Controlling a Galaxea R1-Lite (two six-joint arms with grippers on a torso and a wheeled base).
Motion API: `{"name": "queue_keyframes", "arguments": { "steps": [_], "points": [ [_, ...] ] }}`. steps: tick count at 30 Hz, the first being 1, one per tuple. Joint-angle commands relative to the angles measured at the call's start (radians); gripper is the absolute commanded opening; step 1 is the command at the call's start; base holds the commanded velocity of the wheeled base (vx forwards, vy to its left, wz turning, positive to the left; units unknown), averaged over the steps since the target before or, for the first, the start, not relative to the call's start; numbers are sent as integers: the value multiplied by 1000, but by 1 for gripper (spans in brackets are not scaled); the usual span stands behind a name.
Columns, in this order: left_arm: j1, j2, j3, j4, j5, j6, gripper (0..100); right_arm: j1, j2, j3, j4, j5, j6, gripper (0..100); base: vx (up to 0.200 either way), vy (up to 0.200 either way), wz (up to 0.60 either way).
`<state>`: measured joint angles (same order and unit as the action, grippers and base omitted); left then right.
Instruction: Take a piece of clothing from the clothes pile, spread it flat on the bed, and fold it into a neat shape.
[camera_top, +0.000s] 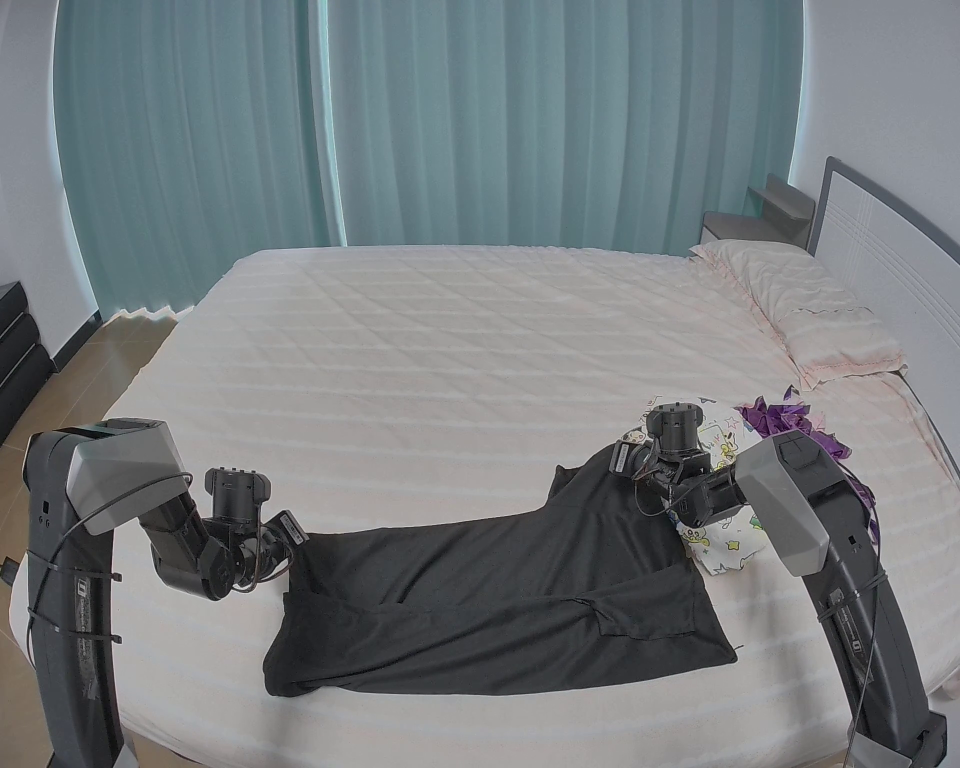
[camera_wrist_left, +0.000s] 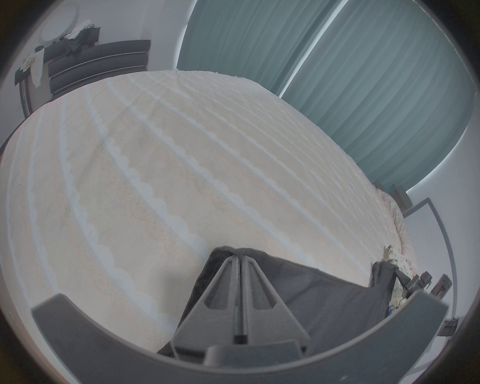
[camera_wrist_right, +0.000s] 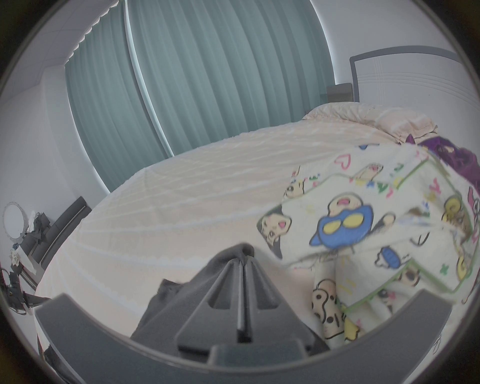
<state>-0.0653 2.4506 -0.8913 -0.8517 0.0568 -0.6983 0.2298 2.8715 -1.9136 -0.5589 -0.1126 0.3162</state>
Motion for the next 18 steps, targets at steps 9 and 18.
{"name": "queue_keyframes", "arguments": {
  "steps": [9, 18],
  "points": [
    [32, -22, 8, -66, 0, -20, 0, -33, -178, 226, -49, 22, 1, 0, 0, 0, 0],
    [39, -24, 8, -69, -2, -21, 0, -55, -291, 412, -157, 90, 6, 0, 0, 0, 0]
  ]
}}
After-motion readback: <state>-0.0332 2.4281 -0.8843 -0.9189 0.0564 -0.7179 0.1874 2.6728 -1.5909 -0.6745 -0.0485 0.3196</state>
